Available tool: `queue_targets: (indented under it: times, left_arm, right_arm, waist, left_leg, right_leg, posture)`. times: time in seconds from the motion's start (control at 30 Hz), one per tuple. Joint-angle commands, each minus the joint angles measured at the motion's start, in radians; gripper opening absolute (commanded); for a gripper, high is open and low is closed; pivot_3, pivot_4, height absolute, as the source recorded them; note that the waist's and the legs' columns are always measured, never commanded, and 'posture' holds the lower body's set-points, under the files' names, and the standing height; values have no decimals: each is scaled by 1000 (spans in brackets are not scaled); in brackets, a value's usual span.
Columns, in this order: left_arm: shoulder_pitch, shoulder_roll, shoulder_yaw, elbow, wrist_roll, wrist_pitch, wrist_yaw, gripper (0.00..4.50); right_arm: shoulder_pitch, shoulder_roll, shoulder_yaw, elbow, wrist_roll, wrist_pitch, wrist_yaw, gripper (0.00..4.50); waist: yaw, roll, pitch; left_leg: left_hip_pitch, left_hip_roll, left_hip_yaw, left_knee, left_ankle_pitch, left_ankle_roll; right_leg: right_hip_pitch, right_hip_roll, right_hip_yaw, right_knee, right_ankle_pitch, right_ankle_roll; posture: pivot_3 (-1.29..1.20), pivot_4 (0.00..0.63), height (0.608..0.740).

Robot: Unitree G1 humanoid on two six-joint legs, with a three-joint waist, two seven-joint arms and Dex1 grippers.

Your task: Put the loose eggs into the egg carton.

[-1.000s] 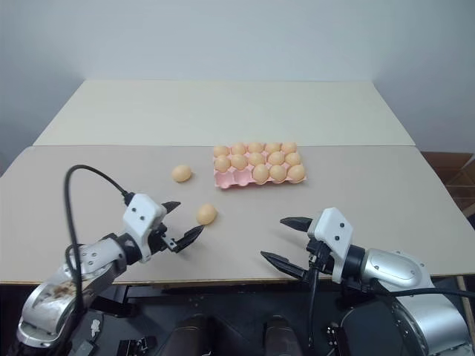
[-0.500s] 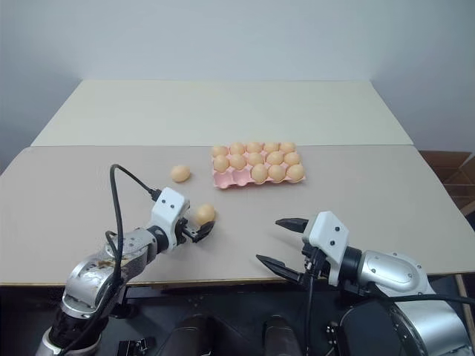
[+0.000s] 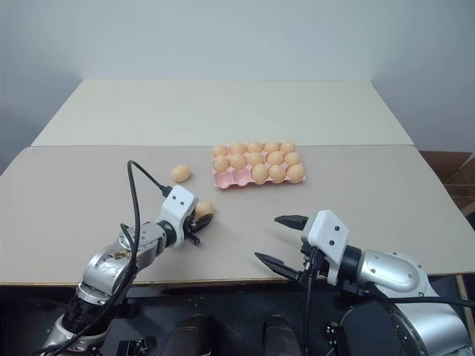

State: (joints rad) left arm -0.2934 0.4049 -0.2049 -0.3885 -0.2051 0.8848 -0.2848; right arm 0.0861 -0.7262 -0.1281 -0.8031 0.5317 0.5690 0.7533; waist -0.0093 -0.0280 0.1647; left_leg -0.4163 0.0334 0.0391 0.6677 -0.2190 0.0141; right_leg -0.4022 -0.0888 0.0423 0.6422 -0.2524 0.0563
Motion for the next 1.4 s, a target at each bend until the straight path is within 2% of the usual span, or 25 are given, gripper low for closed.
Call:
queue_targets:
  times: [0.03,0.2,0.43,0.67,1.03,1.2,1.27,1.4]
  left_arm:
    - [0,-7,19,-29,32,-61,15,1382]
    - [-49,-7,4,-57,63,-124,-6,1380]
    - [-148,-44,17,-11,32,-122,-63,1365]
    - [-281,-72,-53,187,78,-252,-153,1282]
    - [-451,-150,-110,588,196,-512,-191,1274]
    - [-495,-180,-103,705,223,-577,-209,1274]
    - [-505,-189,-99,737,236,-597,-201,2023]
    - [-514,-199,-85,758,257,-618,-190,3184]
  right_arm:
    - [-6,-8,-12,-39,7,-24,-5,4500]
    - [-50,12,-27,-29,29,0,-49,4500]
    - [-108,44,-33,-43,86,72,-160,4500]
    - [-197,63,-20,-40,131,219,-303,4500]
    - [-205,59,-15,-61,139,240,-334,4500]
    - [-198,59,-9,-74,138,244,-338,4500]
    - [-196,61,-6,-80,138,247,-343,4500]
    - [-189,62,-7,-91,143,252,-354,4500]
  waist:
    - [0,0,0]
    - [1,0,0]
    - [2,0,0]
    - [5,0,0]
    - [12,0,0]
    - [11,0,0]
    - [12,0,0]
    - [11,0,0]
  left_leg:
    - [0,0,0,0,0,0]
    - [0,0,0,0,0,0]
    - [-1,-1,0,1,0,0]
    - [-3,-1,0,2,0,0]
    - [-6,-1,0,3,0,0]
    - [-6,-1,0,3,0,0]
    - [-7,-1,0,3,0,0]
    - [-7,-1,0,3,0,0]
  right_leg:
    - [0,0,0,0,0,0]
    - [0,0,0,0,0,0]
    - [0,0,0,0,0,0]
    - [-1,0,-1,0,1,1]
    - [-3,0,-2,0,1,2]
    - [-3,0,-2,0,1,2]
    - [-3,0,-2,0,1,2]
    - [-3,0,-2,0,1,2]
  posture:
    - [0,150,740]
    - [0,150,740]
    - [0,150,740]
    - [0,150,740]
    - [0,150,740]
    - [0,150,740]
    - [0,150,740]
    - [0,150,740]
